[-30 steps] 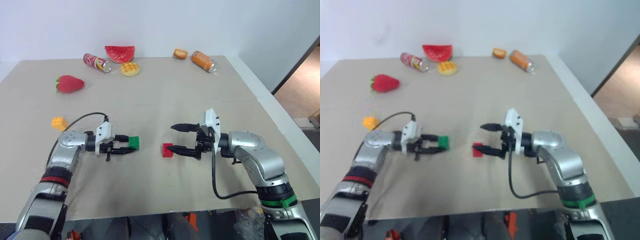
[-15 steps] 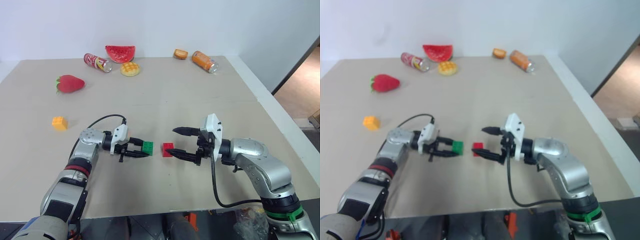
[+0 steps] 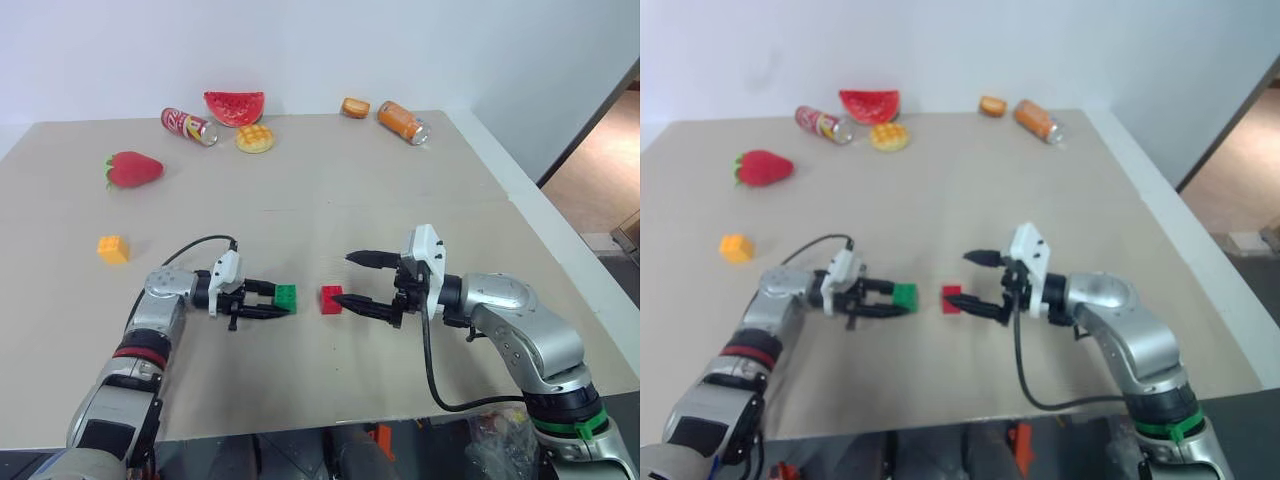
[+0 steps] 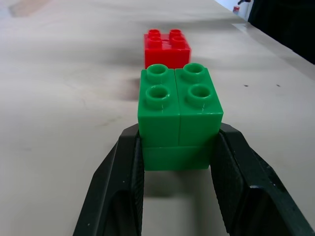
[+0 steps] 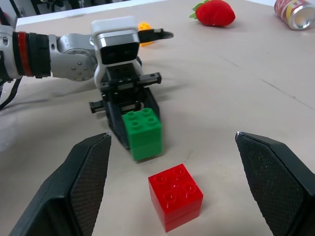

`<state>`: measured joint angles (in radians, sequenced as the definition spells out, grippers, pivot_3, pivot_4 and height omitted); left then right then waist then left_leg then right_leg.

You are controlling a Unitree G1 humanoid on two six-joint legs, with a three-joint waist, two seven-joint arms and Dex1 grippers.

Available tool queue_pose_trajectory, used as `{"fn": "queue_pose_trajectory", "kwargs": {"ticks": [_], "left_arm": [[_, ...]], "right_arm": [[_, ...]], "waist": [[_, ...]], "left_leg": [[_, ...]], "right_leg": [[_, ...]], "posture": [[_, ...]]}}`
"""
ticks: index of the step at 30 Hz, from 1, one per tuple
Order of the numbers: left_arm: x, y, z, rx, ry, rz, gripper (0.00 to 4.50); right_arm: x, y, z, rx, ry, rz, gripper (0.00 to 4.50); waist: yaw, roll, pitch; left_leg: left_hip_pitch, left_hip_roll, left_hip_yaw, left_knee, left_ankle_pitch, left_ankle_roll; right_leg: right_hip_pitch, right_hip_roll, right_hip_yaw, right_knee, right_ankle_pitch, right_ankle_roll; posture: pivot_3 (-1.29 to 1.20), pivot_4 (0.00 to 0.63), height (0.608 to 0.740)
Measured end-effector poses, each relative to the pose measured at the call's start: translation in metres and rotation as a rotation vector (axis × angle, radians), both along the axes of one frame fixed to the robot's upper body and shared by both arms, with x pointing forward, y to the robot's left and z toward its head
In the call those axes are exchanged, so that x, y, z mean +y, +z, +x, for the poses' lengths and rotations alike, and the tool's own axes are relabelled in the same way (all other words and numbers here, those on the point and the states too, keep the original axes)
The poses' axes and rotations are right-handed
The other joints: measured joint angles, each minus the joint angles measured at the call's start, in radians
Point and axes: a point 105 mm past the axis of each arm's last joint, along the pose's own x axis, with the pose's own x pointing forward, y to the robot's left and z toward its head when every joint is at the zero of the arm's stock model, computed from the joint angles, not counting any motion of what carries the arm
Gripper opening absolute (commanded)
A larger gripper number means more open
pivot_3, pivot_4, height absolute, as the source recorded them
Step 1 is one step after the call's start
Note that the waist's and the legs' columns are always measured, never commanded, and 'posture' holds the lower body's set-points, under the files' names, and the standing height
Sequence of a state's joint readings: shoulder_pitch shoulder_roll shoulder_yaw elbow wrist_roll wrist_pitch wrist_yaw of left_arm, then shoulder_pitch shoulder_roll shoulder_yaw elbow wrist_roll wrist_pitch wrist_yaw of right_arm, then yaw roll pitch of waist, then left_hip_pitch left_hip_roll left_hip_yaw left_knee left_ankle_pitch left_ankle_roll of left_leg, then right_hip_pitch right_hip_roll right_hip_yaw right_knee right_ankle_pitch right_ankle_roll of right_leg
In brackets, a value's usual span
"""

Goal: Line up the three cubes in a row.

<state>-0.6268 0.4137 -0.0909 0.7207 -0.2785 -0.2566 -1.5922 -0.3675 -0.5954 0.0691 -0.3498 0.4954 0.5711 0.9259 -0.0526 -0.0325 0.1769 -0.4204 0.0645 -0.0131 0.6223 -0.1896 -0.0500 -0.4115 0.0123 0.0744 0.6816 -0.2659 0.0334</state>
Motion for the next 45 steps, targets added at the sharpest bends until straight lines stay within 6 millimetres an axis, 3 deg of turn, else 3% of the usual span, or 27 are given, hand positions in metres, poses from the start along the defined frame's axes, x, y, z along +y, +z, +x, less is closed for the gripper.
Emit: {"fn": "queue_pose_trajectory", "kwargs": {"ticks": [6,15,25,27,33,41,45], "left_arm": [[0.004,-0.001,-0.004,-0.019,-0.013,0.026,1.3],[0.009,-0.005,0.009,-0.088,0.064,0.051,1.3],[0.01,-0.006,0.009,-0.087,0.063,0.055,1.3],[0.01,-0.007,0.009,-0.08,0.065,0.054,2.31],[0.008,-0.007,0.013,-0.027,0.101,0.028,4.29],[0.009,-0.004,0.011,-0.006,0.108,0.029,4.42],[0.028,-0.002,0.002,0.031,0.092,0.089,4.42]], "right_arm": [[0.001,-0.002,-0.001,0.007,0.013,-0.003,4.2],[0.001,-0.003,0.0,0.012,0.01,-0.003,4.2],[0.001,-0.004,0.0,0.011,0.01,-0.007,4.2],[0.001,-0.004,0.0,0.011,0.009,-0.009,4.2],[0.0,-0.005,0.001,0.015,0.009,-0.01,4.2],[0.002,-0.005,0.0,0.014,0.025,-0.01,4.2],[0.001,-0.007,0.001,0.024,0.024,-0.01,4.2]], "waist": [[0.0,0.0,0.0],[0.001,0.0,0.0],[0.001,0.0,0.0],[0.002,0.001,0.0],[0.004,0.002,-0.001],[0.004,0.001,-0.001],[-0.003,0.0,0.0]], "left_leg": [[0.0,0.0,0.0,0.0,0.0,0.0],[0.008,0.0,0.0,-0.001,0.006,0.01],[0.012,-0.001,0.0,-0.003,0.007,0.01],[0.012,-0.001,0.0,-0.003,0.007,0.01],[0.012,-0.001,0.0,-0.003,0.007,0.01],[0.01,-0.001,0.001,-0.003,0.007,0.01],[0.009,-0.001,0.001,-0.006,0.007,0.01]], "right_leg": [[0.0,0.0,0.0,0.0,0.0,-0.001],[0.005,0.001,0.0,0.0,0.007,-0.006],[0.005,0.002,0.004,0.0,0.011,-0.007],[0.005,0.002,0.004,0.0,0.011,-0.005],[0.005,0.002,0.004,0.0,0.01,-0.008],[0.004,0.002,0.005,0.0,0.011,-0.006],[0.001,0.003,0.005,0.0,0.009,-0.005]], "posture": [[0.0,0.15,0.74],[0.0,0.15,0.74],[0.0,0.15,0.74],[0.0,0.15,0.74],[0.0,0.15,0.74],[0.0,0.15,0.74],[0.0,0.15,0.74]]}}
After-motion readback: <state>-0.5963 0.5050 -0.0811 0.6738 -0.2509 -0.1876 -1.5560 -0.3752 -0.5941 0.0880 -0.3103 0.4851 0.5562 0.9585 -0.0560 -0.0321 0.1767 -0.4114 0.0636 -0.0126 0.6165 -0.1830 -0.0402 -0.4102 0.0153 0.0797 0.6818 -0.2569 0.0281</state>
